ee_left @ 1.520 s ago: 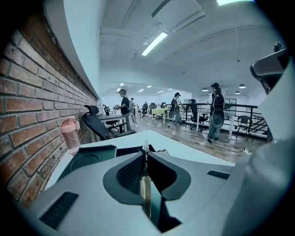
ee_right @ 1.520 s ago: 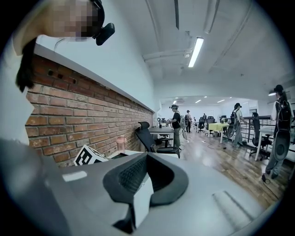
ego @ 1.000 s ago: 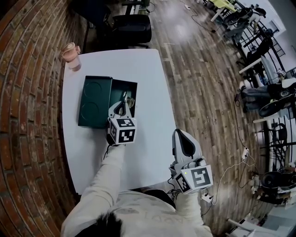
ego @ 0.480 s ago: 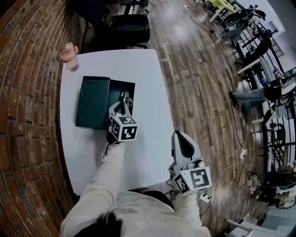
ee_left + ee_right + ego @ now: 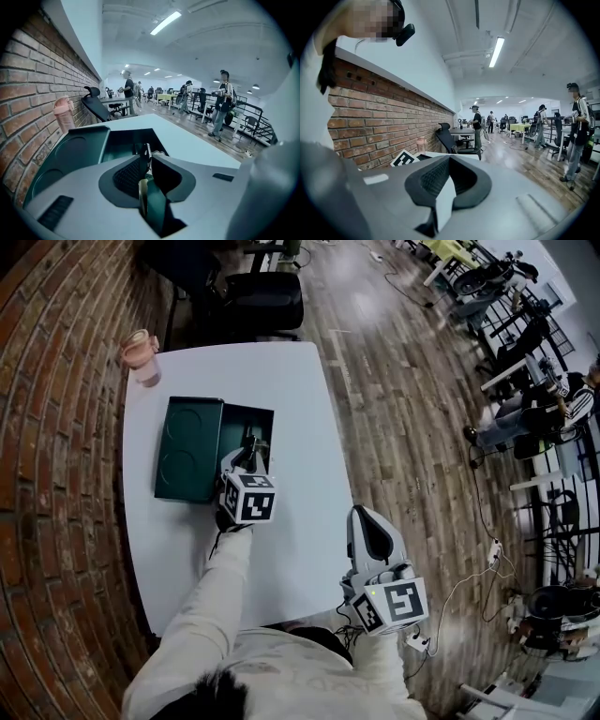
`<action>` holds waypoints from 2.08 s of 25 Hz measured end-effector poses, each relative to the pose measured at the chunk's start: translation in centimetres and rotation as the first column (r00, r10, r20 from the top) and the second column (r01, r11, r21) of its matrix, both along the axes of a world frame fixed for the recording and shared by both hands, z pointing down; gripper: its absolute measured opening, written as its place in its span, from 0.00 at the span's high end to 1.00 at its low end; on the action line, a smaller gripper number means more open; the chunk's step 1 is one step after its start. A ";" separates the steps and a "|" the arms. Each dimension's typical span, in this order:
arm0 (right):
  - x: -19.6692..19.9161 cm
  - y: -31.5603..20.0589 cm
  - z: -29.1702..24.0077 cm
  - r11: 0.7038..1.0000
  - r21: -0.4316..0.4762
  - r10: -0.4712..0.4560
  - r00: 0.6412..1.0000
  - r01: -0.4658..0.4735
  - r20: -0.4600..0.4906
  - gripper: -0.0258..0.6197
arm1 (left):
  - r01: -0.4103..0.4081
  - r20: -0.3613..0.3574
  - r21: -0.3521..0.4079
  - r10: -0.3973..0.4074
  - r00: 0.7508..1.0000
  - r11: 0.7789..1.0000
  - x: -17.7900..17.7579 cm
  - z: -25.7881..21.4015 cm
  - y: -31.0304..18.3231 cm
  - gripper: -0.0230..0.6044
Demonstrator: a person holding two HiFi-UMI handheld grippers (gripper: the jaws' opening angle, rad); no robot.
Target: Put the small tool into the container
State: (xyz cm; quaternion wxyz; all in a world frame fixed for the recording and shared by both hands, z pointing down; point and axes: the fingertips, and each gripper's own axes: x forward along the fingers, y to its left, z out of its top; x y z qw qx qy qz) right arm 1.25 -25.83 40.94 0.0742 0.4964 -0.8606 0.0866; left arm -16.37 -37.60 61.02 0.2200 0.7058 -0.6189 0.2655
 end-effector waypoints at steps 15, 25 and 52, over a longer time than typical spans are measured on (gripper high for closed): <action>-0.3 1.0 -1.0 0.999 0.022 -0.023 1.000 0.023 0.014 0.94 | -0.028 -0.041 0.105 0.033 0.999 0.994 0.4 -3.6 1.6 0.95; -1.0 2.2 -2.2 0.995 0.053 -0.091 0.996 0.089 0.023 0.94 | -0.083 -0.052 0.229 0.098 0.994 0.970 0.6 -9.4 5.5 0.96; -0.3 6.3 -5.2 0.956 0.130 -0.274 0.959 0.263 0.078 0.94 | 0.010 -0.052 0.461 0.016 0.999 0.887 0.7 -20.8 19.5 0.95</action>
